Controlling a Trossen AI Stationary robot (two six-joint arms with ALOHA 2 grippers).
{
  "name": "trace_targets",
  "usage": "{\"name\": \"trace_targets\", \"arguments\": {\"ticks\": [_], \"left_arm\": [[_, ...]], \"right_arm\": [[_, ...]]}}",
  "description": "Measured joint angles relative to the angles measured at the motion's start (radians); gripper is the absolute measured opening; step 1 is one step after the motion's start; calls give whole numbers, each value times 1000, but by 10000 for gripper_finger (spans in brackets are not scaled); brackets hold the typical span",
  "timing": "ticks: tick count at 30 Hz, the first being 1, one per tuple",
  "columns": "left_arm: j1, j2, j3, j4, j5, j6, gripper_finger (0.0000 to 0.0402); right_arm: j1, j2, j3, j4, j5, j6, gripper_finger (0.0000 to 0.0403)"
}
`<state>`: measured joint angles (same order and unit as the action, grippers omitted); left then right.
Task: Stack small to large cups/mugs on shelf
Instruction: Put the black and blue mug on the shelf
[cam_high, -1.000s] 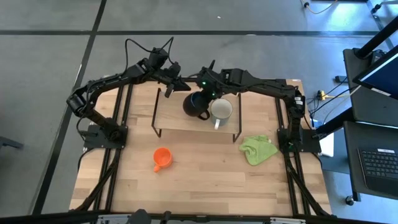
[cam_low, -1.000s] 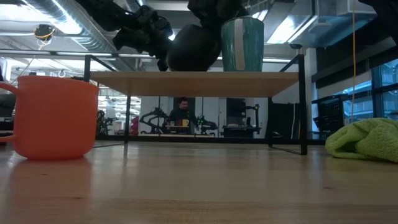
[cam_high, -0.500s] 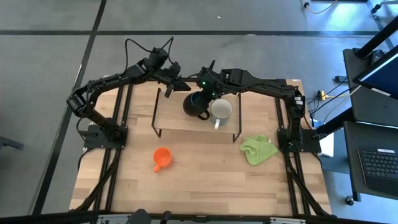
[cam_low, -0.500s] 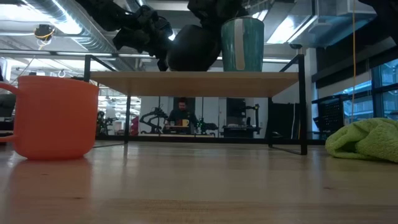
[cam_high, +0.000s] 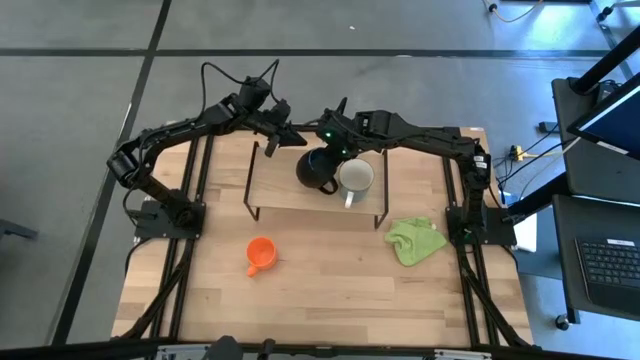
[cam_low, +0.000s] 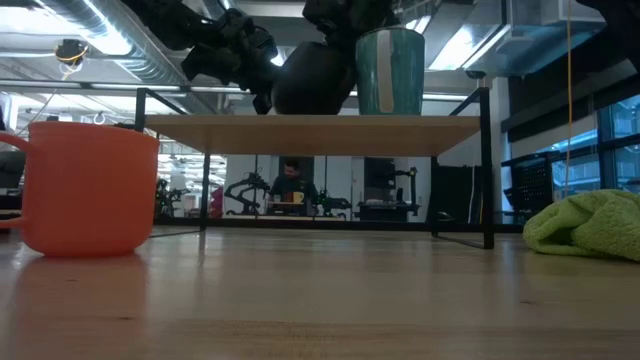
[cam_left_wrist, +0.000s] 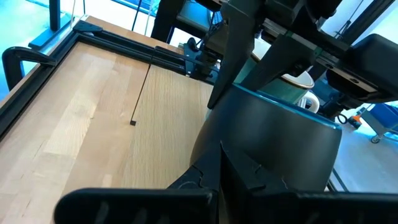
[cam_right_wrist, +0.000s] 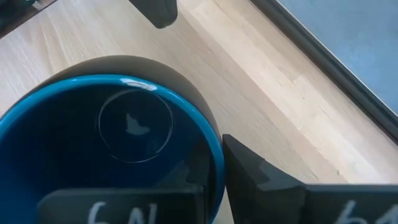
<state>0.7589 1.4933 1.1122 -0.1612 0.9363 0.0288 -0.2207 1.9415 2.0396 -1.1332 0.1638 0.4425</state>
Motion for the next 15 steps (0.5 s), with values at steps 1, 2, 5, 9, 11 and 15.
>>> {"name": "trace_targets", "arguments": {"ticks": [1, 2, 5, 9, 11, 15], "left_arm": [[0, 0, 0, 0, 0, 0, 0], [0, 0, 0, 0, 0, 0, 0], [0, 0, 0, 0, 0, 0, 0], [2, 0, 0, 0, 0, 0, 0], [2, 0, 0, 2, 0, 5, 0], [2, 0, 0, 25, 17, 2, 0]], "right_arm": [[0, 0, 0, -1, 0, 3, 33], [0, 0, 0, -4, 0, 8, 33], [0, 0, 0, -10, 0, 24, 33], [0, 0, 0, -6, -6, 28, 33], [0, 0, 0, -6, -9, 27, 33], [0, 0, 0, -4, -22, 28, 33]]}}
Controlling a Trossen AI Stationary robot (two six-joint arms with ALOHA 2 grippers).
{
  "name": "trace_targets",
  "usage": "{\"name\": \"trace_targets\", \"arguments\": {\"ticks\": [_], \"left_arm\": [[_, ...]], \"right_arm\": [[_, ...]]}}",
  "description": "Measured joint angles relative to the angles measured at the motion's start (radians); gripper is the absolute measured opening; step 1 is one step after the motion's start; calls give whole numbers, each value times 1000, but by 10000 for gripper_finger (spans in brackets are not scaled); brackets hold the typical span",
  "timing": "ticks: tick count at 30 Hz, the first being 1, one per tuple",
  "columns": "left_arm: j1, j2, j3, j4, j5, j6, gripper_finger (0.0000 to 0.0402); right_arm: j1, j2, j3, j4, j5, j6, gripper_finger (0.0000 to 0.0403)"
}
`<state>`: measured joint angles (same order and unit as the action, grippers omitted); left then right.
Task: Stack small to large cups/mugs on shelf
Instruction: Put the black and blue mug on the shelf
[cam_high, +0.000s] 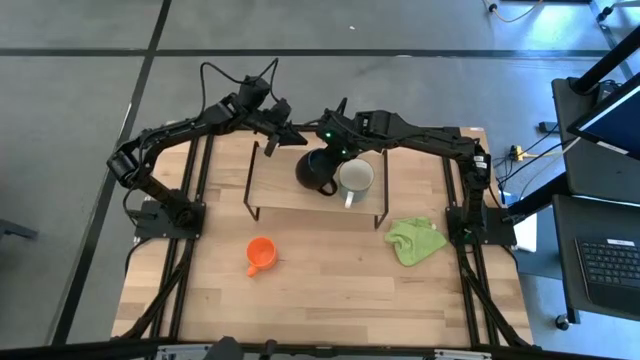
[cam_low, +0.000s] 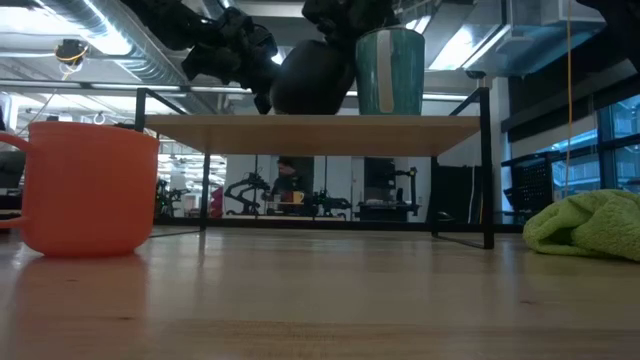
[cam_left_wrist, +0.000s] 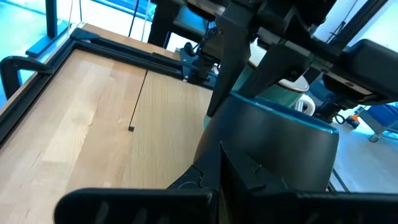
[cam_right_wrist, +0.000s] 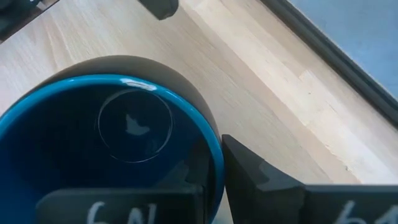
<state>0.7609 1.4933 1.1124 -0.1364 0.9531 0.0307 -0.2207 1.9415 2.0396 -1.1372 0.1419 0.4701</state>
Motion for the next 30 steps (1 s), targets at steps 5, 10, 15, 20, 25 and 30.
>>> {"name": "trace_targets", "arguments": {"ticks": [5, 10, 15, 20, 25, 30], "left_arm": [[-2, 0, 1, 0, -2, 0, 0], [-2, 0, 1, 0, -14, 0, 0], [-2, 0, 1, 0, -29, 1, 0], [-2, 0, 1, 0, -43, 2, 0], [-2, 0, 1, 0, -43, 5, 0], [-2, 0, 1, 0, -43, 5, 0]], "right_arm": [[1, 0, 0, 3, -6, 5, 33], [1, 0, 0, -4, 17, 24, 33], [1, 0, 0, -6, 23, 47, 35], [3, 0, 0, -7, 23, 70, 46], [3, 1, 0, -6, 41, 68, 49], [8, 1, 0, -6, 38, 68, 50]]}}
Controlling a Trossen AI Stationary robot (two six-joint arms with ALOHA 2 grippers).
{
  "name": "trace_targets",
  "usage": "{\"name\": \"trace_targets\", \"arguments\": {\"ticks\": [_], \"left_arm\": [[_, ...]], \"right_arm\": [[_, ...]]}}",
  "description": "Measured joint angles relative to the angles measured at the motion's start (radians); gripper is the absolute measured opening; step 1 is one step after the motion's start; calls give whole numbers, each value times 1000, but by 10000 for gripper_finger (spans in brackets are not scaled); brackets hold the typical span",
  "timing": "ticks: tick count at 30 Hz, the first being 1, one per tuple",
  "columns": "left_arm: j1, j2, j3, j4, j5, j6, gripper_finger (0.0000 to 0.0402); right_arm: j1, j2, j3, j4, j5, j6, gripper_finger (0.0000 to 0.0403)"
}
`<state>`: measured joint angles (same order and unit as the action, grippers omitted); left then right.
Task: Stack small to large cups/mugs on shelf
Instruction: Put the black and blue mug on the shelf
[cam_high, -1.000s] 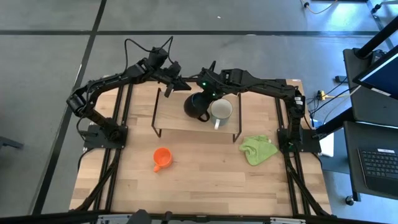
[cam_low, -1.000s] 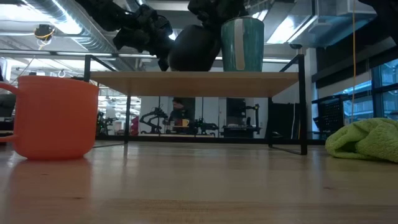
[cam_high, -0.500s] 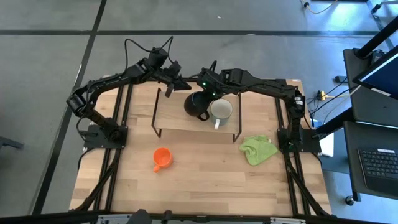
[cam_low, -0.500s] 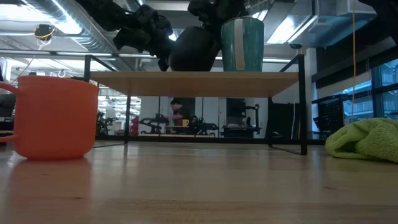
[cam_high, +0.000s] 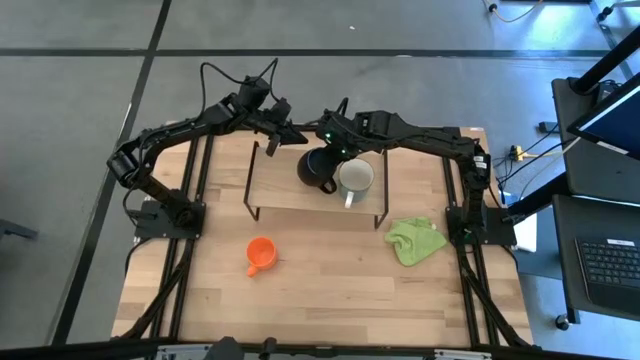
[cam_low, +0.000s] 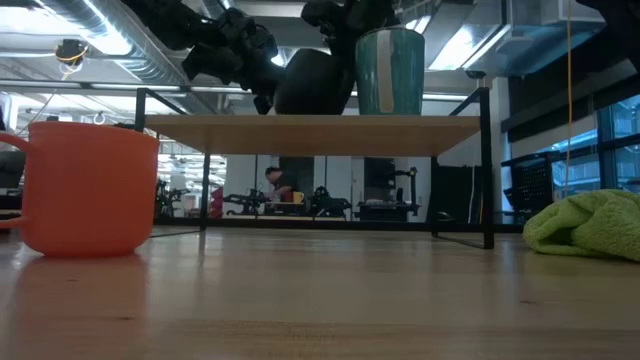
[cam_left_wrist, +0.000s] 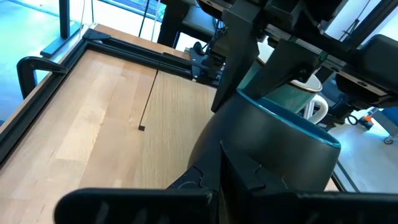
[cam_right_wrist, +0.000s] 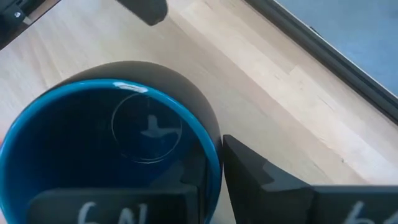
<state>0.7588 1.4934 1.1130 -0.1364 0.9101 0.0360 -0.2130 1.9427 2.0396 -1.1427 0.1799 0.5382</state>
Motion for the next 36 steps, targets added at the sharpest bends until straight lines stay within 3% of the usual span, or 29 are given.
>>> {"name": "trace_targets", "arguments": {"ticks": [36], "left_arm": [[-36, 67, 0, 37, -9, 25, 0]], "right_arm": [[12, 26, 4, 53, -44, -1, 50]]}}
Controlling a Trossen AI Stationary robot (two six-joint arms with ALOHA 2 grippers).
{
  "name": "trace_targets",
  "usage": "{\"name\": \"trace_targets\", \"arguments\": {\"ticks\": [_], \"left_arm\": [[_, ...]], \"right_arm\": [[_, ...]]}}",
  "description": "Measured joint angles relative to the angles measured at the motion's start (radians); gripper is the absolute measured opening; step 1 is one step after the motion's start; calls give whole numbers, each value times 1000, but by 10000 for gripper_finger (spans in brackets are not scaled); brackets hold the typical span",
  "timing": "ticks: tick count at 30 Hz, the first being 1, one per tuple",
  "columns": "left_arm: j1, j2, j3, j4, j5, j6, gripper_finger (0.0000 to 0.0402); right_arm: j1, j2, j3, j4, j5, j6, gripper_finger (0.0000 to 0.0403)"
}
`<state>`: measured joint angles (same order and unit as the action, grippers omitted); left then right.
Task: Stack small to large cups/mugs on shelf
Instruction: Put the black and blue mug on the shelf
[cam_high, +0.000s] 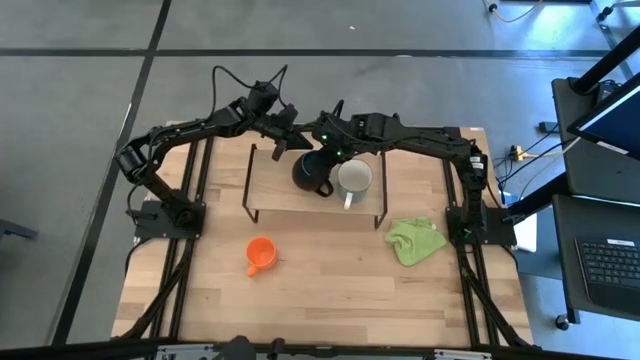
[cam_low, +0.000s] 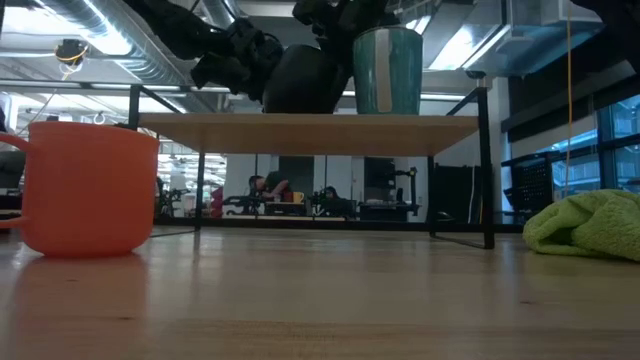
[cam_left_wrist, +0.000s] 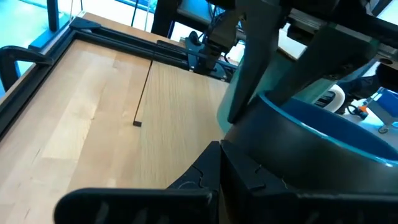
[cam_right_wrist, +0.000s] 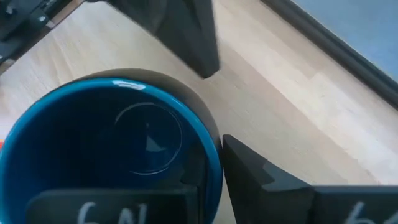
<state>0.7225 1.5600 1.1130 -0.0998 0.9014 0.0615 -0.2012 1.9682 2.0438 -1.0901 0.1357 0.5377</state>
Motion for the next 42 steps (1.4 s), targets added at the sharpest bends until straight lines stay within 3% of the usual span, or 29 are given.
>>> {"name": "trace_targets", "arguments": {"ticks": [7, 42], "left_arm": [[2, 0, 0, -3, 6, 1, 0], [-19, 0, 0, -31, 45, 24, 0]], "right_arm": [[2, 2, 6, 29, -39, -10, 50], [-5, 0, 11, 56, -34, -42, 72]]}}
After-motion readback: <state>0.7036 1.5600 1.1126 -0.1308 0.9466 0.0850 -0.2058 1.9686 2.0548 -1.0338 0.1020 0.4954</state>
